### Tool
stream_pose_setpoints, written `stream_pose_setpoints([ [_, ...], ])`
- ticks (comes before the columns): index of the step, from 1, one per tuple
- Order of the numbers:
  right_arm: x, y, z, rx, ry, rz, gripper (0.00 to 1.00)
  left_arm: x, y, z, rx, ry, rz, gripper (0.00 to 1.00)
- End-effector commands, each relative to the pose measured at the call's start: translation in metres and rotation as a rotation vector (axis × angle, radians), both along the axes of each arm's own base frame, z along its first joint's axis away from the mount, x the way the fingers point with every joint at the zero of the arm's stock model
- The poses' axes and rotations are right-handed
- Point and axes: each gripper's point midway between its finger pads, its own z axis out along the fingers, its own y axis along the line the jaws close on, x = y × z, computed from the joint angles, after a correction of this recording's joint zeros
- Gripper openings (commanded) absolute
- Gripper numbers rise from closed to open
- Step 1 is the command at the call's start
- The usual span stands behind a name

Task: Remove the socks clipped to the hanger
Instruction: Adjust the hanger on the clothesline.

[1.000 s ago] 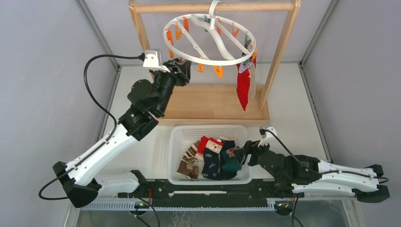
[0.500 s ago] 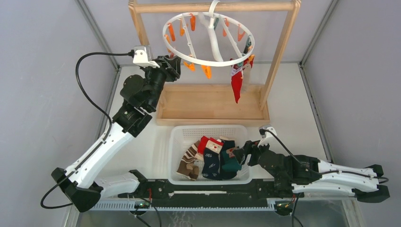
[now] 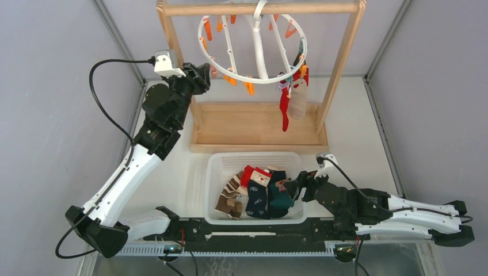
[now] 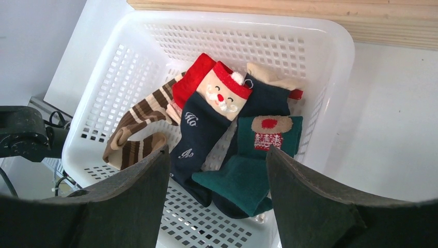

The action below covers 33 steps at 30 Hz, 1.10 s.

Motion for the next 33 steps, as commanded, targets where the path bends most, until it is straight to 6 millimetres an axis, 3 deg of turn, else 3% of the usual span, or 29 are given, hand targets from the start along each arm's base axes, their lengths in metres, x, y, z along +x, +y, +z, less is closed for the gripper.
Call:
stream_pose_setpoints([
  [1,-0.001,0.002,0.006,0.017,-0.012,0.013,0.75,0.006,0.007,0.019,-0.042,-0.028,-0.015,0.54],
  [10,0.001,-0.002,0.015,0.02,-0.031,0.006,0.75,0.02,0.016,0.02,-0.039,-0.012,-0.008,0.54],
  [15,0.011,-0.009,0.036,0.015,-0.095,-0.025,0.77,0.021,0.018,0.021,-0.037,-0.009,-0.016,0.54],
  [23,0.049,-0.043,0.099,0.033,-0.27,-0.189,0.83,0.012,0.023,0.02,-0.042,-0.018,-0.013,0.59],
  [26,0.065,-0.047,0.122,0.052,-0.33,-0.216,0.85,0.011,0.023,0.02,-0.041,-0.019,-0.013,0.61],
  [33,0.109,-0.045,0.135,0.049,-0.332,-0.202,0.86,0.002,0.028,0.018,-0.036,-0.024,-0.006,0.76],
])
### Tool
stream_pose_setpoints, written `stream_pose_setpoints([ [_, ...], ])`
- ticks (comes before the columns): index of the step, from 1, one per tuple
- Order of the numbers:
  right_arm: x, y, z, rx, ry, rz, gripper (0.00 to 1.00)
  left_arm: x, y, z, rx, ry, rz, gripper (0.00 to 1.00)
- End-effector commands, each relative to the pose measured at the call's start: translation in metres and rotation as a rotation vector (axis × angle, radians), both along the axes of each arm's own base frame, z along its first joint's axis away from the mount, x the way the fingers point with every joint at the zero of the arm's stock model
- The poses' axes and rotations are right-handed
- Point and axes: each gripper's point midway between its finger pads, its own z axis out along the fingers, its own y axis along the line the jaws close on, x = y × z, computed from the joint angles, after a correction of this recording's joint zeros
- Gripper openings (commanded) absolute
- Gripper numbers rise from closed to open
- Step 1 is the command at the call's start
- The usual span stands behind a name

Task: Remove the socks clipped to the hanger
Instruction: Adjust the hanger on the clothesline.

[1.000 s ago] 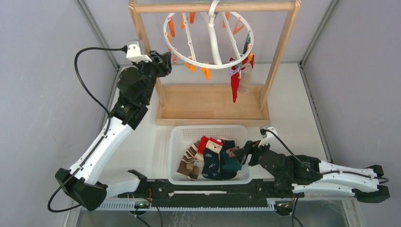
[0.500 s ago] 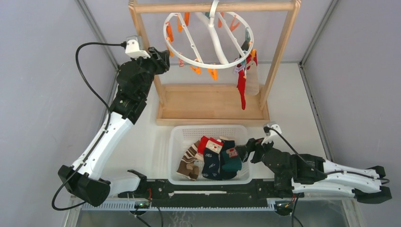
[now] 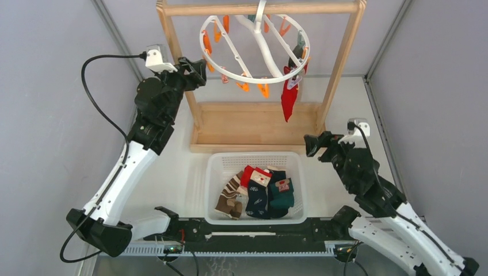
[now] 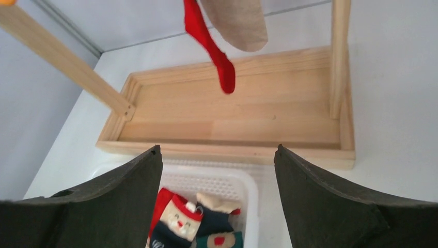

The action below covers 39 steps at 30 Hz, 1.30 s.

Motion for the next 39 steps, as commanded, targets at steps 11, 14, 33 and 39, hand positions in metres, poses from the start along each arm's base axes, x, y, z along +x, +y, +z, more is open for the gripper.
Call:
stream_pose_setpoints([
  [11,0.066,0.02,0.029,0.03,-0.104,0.17,0.87,-0.035,0.014,0.015,-0.036,-0.068,-0.014,1.0],
  [14,0.078,0.019,0.031,0.028,-0.122,0.166,0.88,-0.044,0.018,0.016,-0.051,-0.076,-0.018,1.0],
  [33,0.154,0.024,0.011,0.062,-0.154,0.161,0.88,-0.134,0.026,-0.018,-0.179,-0.062,-0.176,1.0],
  [39,0.173,0.026,0.004,0.082,-0.149,0.166,0.85,-0.151,0.026,-0.043,-0.194,-0.035,-0.206,1.0],
])
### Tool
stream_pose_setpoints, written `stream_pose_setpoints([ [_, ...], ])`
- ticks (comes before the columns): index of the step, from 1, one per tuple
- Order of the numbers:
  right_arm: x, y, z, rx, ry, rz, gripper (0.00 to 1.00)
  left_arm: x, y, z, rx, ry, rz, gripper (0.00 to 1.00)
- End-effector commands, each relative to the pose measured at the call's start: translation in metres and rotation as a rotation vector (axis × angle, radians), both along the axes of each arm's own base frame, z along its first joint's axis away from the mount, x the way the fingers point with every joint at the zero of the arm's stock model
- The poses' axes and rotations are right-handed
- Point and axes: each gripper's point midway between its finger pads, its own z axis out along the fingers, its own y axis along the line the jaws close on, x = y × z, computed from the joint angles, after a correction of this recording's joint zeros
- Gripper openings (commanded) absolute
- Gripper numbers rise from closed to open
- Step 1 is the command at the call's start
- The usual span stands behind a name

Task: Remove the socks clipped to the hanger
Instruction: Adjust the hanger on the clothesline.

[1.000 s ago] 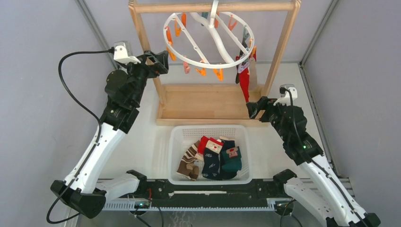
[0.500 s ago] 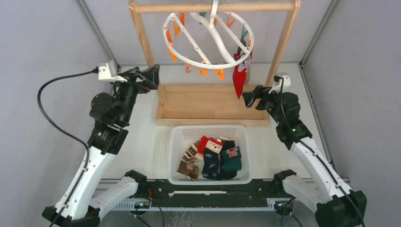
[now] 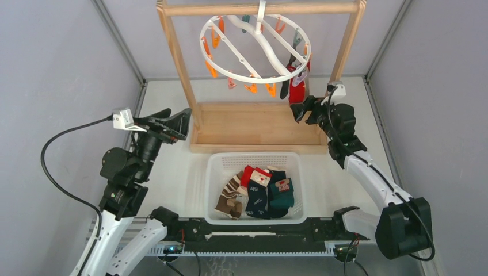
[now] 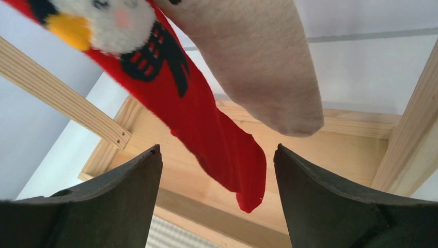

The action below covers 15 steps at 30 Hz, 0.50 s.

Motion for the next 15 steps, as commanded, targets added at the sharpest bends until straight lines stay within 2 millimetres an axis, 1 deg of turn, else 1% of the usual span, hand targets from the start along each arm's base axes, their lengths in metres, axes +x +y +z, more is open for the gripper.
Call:
stream_pose_setpoints([
  [1,0.017,0.003,0.027,0.046,-0.098,0.01,0.85,-0.012,-0.004,-0.023,-0.018,0.033,-0.047,1.0],
  [4,0.025,0.008,0.016,0.05,-0.074,0.022,0.81,-0.019,-0.002,-0.031,-0.019,0.042,-0.055,1.0],
  [8,0.028,0.015,0.003,0.067,-0.04,0.05,0.64,-0.026,0.0,-0.038,-0.016,0.051,-0.059,1.0],
  [10,0.029,0.018,0.0,0.07,-0.035,0.058,0.6,-0.026,0.0,-0.041,-0.009,0.059,-0.058,1.0],
  [11,0.029,0.02,-0.002,0.07,-0.033,0.063,0.56,-0.026,0.0,-0.042,-0.006,0.061,-0.057,1.0],
  [12,0.029,0.022,-0.002,0.072,-0.034,0.068,0.5,-0.026,0.0,-0.042,-0.003,0.063,-0.059,1.0],
  [14,0.03,0.024,-0.002,0.076,-0.039,0.073,0.31,-0.027,0.0,-0.043,0.004,0.065,-0.059,1.0],
  [15,0.031,0.024,-0.001,0.078,-0.041,0.07,0.28,-0.027,0.0,-0.043,0.007,0.064,-0.058,1.0],
])
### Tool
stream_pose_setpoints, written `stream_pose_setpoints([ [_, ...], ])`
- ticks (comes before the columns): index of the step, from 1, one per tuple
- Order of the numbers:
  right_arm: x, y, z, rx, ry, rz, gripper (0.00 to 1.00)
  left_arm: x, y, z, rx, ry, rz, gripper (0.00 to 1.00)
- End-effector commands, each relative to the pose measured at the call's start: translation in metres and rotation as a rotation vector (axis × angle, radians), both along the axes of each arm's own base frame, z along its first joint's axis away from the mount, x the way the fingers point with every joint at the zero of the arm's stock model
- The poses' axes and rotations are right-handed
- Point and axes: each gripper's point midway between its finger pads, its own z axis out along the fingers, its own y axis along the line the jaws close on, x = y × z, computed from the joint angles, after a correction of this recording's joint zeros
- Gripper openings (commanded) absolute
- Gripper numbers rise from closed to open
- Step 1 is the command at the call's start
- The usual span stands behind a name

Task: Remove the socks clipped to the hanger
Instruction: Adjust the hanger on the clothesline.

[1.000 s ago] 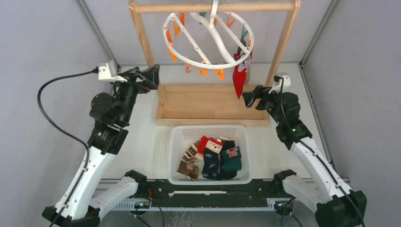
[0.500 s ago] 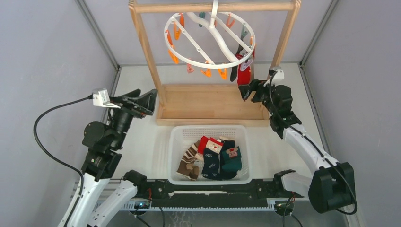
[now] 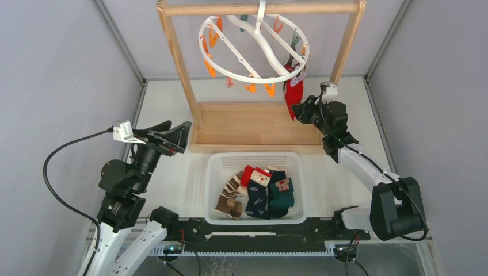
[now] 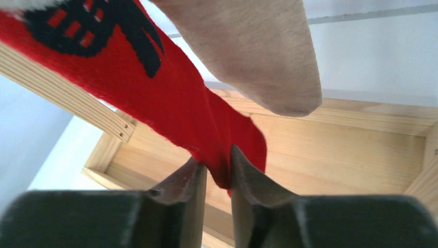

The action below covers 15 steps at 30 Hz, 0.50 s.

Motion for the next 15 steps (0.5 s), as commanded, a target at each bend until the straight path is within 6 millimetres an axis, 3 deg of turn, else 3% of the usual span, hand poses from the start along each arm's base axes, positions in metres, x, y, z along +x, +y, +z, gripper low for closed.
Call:
stream_pose_setpoints([
  [1,0.008,0.008,0.035,0.049,-0.109,0.016,0.27,-0.001,-0.004,-0.007,0.016,0.015,-0.021,1.0],
  [2,0.008,0.008,0.035,0.047,-0.112,0.017,0.25,-0.002,-0.003,-0.007,0.02,0.016,-0.019,1.0],
  [6,0.008,0.011,0.037,0.052,-0.109,0.029,0.0,-0.003,-0.001,-0.006,0.033,0.021,-0.012,1.0],
  [15,-0.02,0.028,0.044,-0.006,-0.112,0.038,0.0,0.002,-0.002,-0.012,0.055,0.058,-0.005,1.0],
])
